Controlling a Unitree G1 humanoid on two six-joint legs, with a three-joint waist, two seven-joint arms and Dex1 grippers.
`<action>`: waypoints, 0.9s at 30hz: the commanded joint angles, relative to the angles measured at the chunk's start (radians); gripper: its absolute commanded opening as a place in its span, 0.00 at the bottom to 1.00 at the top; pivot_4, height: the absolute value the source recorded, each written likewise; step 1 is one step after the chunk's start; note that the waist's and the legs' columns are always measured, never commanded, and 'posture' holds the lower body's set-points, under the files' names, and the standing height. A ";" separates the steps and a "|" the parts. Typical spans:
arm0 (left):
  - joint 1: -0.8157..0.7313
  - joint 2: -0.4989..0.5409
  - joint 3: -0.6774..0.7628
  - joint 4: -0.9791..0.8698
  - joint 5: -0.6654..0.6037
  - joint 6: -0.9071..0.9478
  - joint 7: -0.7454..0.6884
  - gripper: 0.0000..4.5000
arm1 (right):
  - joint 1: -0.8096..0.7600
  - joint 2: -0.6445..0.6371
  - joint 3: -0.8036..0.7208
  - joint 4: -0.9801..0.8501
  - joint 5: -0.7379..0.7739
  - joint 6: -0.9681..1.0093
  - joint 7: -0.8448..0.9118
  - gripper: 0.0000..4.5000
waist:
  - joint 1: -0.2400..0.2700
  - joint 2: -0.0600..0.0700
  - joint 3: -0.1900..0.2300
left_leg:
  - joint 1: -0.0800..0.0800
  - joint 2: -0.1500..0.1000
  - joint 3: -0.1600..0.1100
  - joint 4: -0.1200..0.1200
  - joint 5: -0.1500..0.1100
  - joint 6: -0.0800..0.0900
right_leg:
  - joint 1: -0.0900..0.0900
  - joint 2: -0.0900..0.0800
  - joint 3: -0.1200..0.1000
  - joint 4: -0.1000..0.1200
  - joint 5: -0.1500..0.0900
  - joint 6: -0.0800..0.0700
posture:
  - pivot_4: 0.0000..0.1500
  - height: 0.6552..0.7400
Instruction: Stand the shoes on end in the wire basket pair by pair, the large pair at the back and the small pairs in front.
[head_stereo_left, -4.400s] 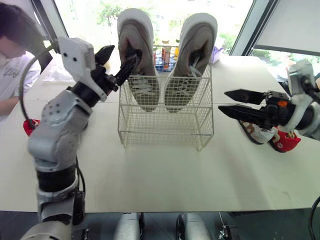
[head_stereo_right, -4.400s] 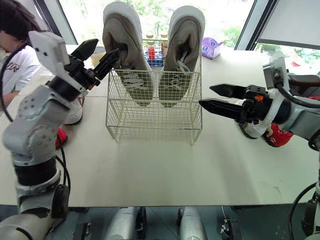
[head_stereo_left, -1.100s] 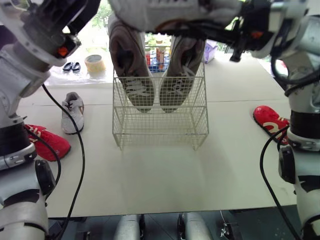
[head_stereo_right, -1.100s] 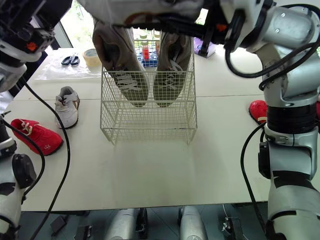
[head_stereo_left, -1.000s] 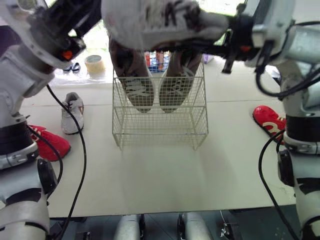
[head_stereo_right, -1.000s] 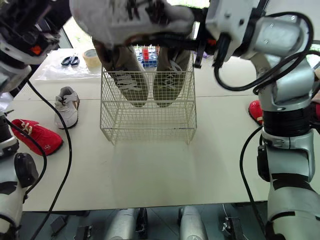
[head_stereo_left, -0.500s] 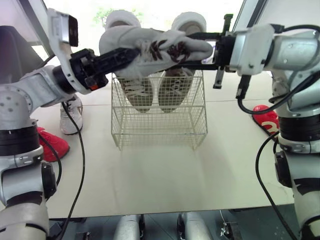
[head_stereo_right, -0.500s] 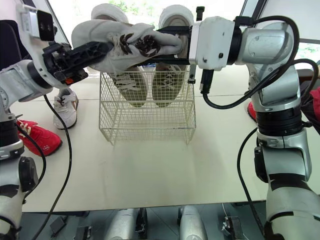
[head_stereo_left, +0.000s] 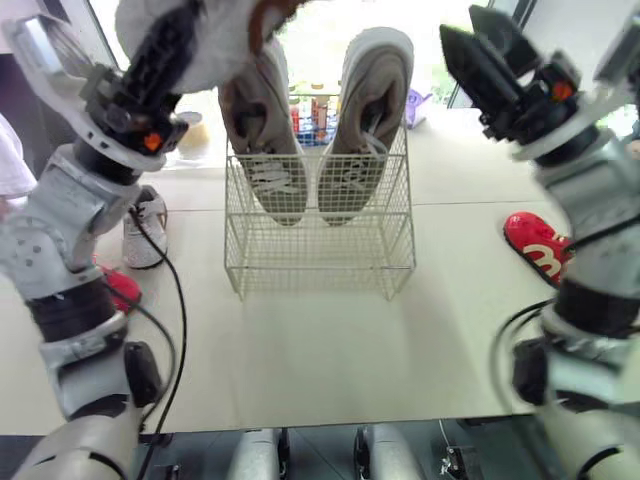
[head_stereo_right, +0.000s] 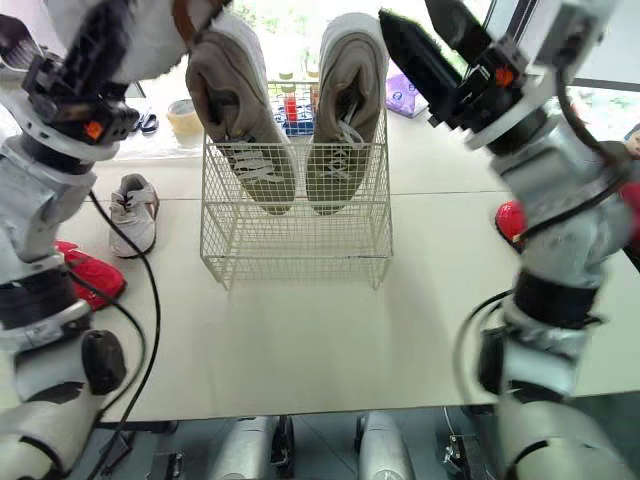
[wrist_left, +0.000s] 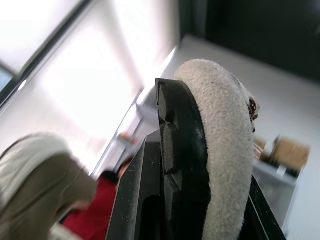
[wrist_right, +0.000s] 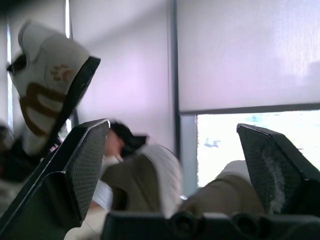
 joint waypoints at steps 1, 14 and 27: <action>-0.018 -0.098 -0.033 -0.074 0.040 -0.130 0.047 0.15 | -0.053 0.122 0.062 -0.117 0.099 -0.028 -0.187 0.98 | 0.003 0.000 0.000 | -0.001 -0.001 0.000 0.000 0.000 0.000 | -0.001 0.000 0.000 0.000 0.000 0.000 | 1.00 0.15; 0.038 -0.165 -0.140 -0.086 0.116 -0.162 0.007 0.15 | -0.137 0.158 0.187 -0.076 0.047 -0.074 -0.162 0.98 | 0.001 -0.001 0.000 | -0.001 -0.002 0.001 -0.001 -0.004 0.006 | 0.000 0.003 -0.001 -0.002 0.000 0.000 | 1.00 0.15; 0.104 -0.139 -0.192 -0.109 0.148 -0.131 -0.038 0.15 | -0.164 0.170 0.198 -0.053 0.048 -0.089 -0.160 0.82 | 0.002 -0.001 0.000 | -0.001 -0.002 0.001 -0.001 -0.004 0.007 | 0.000 0.003 -0.001 -0.003 0.000 0.000 | 1.00 0.15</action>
